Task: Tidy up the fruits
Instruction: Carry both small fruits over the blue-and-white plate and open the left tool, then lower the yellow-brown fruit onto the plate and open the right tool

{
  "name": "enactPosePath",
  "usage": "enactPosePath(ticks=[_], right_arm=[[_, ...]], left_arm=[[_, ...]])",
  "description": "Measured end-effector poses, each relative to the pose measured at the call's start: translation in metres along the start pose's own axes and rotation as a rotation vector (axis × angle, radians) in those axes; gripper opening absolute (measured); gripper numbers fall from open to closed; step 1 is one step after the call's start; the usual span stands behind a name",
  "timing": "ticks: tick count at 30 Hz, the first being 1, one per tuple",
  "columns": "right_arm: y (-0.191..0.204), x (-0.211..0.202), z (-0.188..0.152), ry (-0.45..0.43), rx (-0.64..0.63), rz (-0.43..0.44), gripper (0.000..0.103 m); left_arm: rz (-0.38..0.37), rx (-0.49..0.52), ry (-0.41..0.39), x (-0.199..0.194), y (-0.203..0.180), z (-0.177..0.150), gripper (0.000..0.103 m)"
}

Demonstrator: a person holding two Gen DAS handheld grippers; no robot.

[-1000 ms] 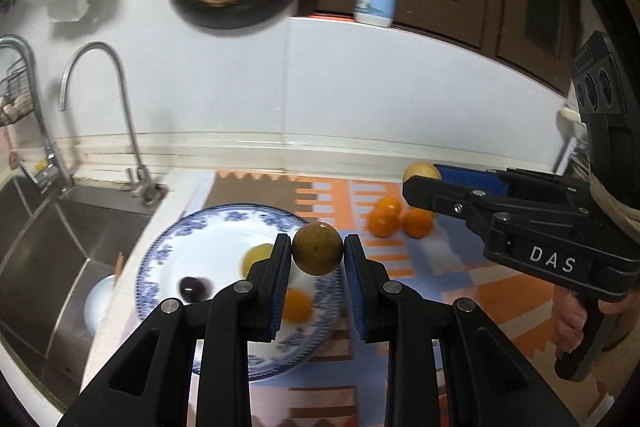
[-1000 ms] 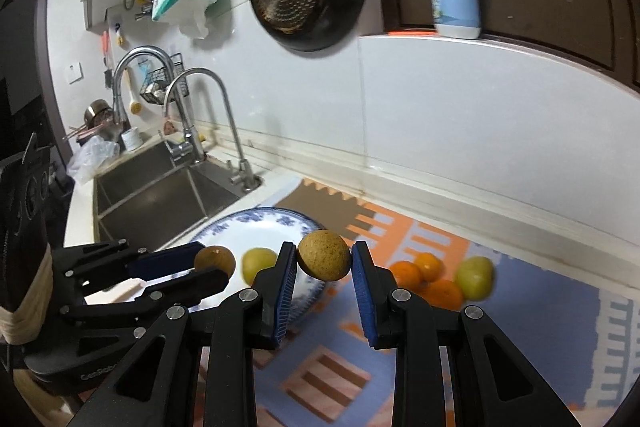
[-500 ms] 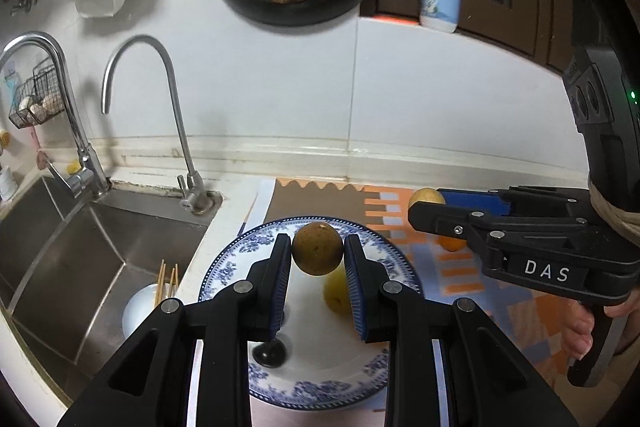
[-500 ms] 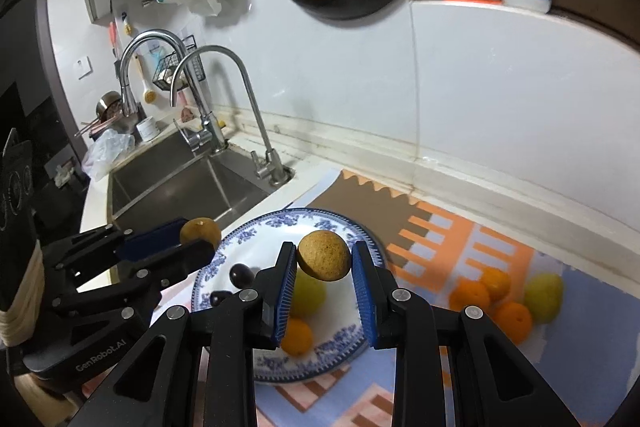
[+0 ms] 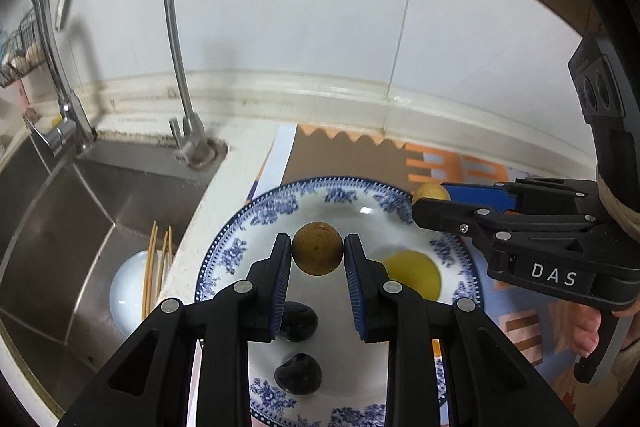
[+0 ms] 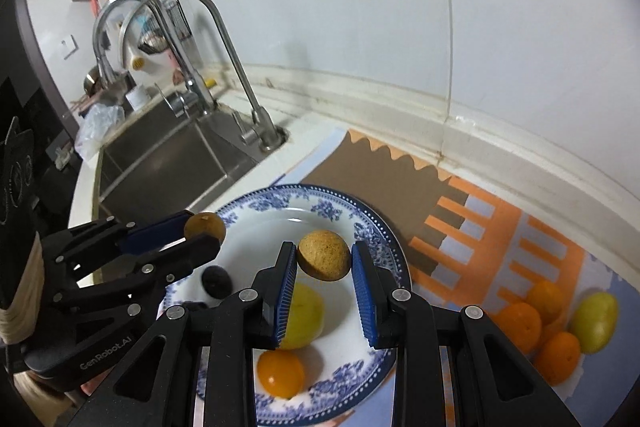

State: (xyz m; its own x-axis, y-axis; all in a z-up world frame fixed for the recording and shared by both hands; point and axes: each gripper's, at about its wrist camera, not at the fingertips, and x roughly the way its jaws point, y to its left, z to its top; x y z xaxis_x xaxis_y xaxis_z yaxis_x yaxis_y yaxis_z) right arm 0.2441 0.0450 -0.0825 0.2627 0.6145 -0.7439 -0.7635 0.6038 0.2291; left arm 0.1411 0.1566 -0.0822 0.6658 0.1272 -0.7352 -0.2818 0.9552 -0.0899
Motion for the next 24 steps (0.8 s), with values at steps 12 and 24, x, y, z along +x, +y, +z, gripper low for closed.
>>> enactPosePath(ticks=[12, 24], right_arm=[[-0.011, 0.034, 0.004, 0.082, 0.028, 0.025, 0.030], [-0.003, 0.011, -0.001, 0.030, 0.009, 0.022, 0.030]], left_arm=[[0.001, -0.017, 0.064, 0.023, 0.005, 0.004, 0.027], [0.038, 0.009, 0.013, -0.004, -0.005, 0.003, 0.035]])
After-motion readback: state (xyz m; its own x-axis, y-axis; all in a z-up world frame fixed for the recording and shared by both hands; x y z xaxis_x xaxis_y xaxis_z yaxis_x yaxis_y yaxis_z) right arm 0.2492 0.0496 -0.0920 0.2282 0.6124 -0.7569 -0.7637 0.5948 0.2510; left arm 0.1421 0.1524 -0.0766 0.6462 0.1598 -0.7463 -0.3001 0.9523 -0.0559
